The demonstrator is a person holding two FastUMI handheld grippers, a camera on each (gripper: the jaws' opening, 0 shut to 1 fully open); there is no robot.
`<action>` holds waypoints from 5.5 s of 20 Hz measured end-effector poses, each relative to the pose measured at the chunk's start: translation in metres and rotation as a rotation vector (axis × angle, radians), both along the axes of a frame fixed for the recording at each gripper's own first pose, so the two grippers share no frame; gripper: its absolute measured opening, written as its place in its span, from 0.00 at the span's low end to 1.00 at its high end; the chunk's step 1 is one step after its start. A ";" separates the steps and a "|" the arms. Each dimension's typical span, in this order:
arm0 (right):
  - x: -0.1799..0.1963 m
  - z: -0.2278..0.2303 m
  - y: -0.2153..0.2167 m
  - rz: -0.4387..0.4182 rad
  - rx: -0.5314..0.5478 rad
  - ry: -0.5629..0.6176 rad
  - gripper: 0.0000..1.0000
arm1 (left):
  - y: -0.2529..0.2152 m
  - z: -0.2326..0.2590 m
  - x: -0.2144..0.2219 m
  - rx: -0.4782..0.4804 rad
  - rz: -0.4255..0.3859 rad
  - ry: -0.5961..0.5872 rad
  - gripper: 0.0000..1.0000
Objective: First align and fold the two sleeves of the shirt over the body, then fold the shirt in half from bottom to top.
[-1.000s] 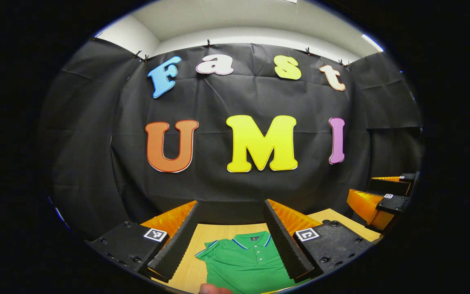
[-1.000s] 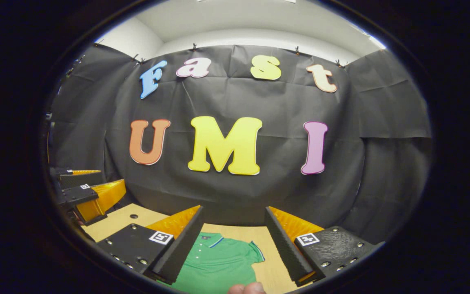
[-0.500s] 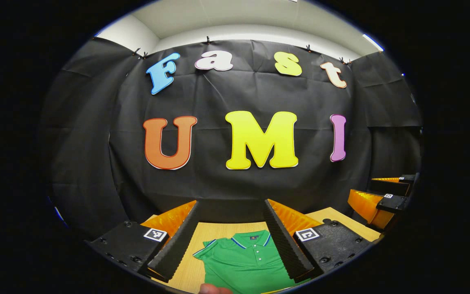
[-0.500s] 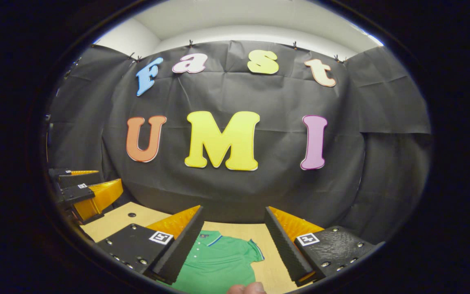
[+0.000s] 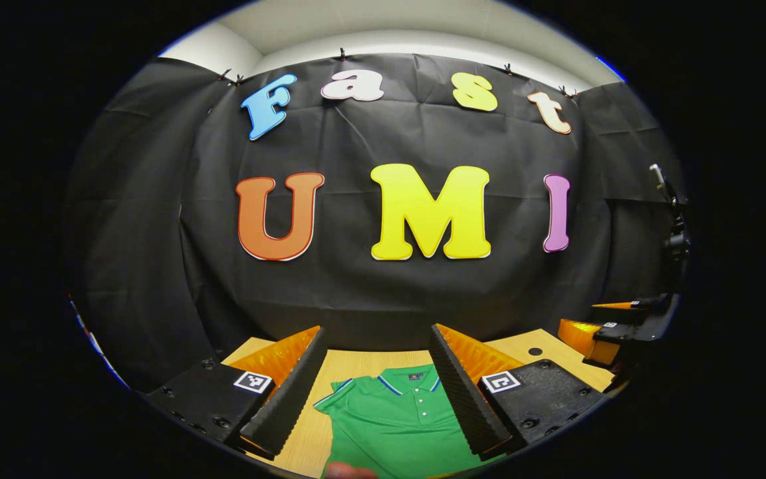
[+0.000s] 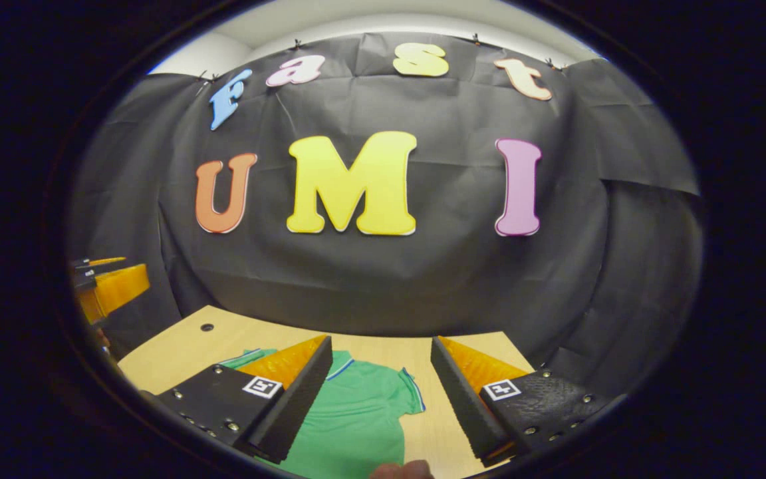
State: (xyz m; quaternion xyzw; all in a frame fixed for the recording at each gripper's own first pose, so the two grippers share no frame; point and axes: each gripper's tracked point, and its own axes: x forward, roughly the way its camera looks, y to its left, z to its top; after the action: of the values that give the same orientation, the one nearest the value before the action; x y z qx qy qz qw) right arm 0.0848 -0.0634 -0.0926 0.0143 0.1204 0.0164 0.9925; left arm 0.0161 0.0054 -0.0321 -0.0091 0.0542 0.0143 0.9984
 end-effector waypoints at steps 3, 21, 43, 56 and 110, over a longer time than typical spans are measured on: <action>0.031 -0.036 -0.016 0.039 -0.023 0.068 0.94 | 0.000 -0.013 0.002 -0.005 0.019 0.038 0.99; 0.179 -0.244 -0.042 0.145 -0.043 0.334 0.94 | -0.009 -0.095 -0.015 0.017 0.139 0.207 0.99; 0.206 -0.268 -0.042 0.042 0.129 0.471 0.01 | -0.006 -0.114 -0.029 0.018 0.160 0.262 0.99; 0.193 -0.200 0.010 0.070 0.108 0.394 0.01 | 0.024 -0.112 -0.048 -0.011 0.197 0.257 0.99; -0.074 -0.038 0.017 0.052 -0.103 0.261 0.84 | 0.089 -0.238 0.174 -0.091 -0.231 0.288 0.99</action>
State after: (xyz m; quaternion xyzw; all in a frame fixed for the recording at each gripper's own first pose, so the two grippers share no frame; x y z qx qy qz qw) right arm 0.0112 -0.0462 -0.1306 -0.0377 0.2496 0.0338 0.9670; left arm 0.1900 0.0948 -0.2698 -0.0459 0.1977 -0.1017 0.9739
